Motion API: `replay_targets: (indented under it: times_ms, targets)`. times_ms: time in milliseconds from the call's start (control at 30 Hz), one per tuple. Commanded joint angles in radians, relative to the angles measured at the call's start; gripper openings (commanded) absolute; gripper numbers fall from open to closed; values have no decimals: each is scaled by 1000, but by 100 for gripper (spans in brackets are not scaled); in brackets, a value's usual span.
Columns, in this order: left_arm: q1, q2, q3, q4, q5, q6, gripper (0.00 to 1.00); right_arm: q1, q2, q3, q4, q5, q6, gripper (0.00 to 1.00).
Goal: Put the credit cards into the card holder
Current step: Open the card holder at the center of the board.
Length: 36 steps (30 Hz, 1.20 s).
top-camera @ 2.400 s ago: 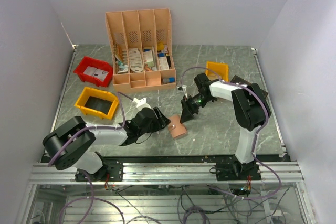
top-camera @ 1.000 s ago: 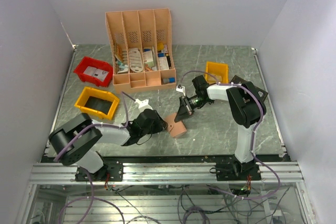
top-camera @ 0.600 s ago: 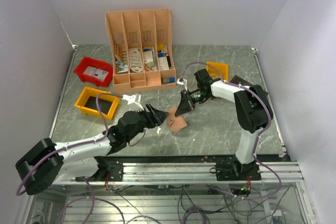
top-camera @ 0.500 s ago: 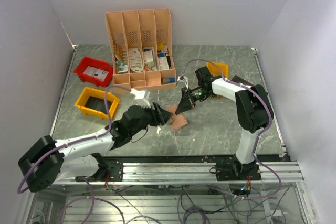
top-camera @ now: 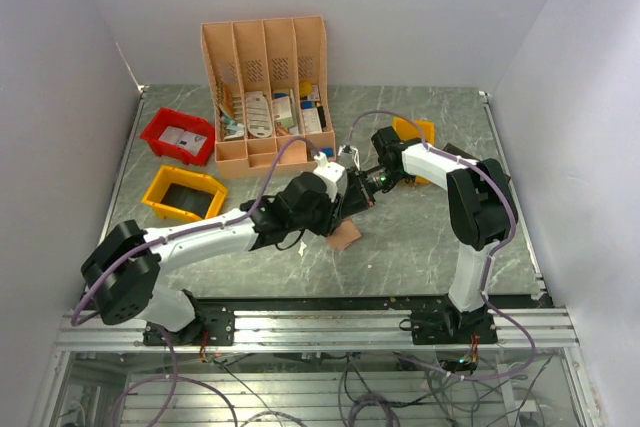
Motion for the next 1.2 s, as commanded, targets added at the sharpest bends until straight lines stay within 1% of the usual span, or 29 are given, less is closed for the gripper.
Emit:
replay_targets:
  times_ms: [0, 133, 233, 433, 733, 933, 1167]
  targets:
    - [-40, 39, 80, -125, -80, 58, 43, -6, 20, 15, -36, -47, -22, 0]
    - [-68, 83, 124, -171, -141, 55, 45, -8, 30, 23, -50, -54, -31, 0]
    - [-92, 115, 149, -193, -212, 34, 47, -8, 28, 20, -45, -53, -24, 0]
    - [-135, 167, 186, -236, -319, -16, 46, -11, 31, 17, -39, -64, -12, 0]
    - [-163, 188, 187, -276, -383, -44, 38, -15, 37, 19, -45, -74, -14, 0]
    - [-170, 211, 199, -283, -392, -49, 38, -17, 39, 18, -44, -80, -11, 0]
    - [-192, 229, 209, -278, -382, -57, 42, -19, 38, 15, -37, -83, -3, 0]
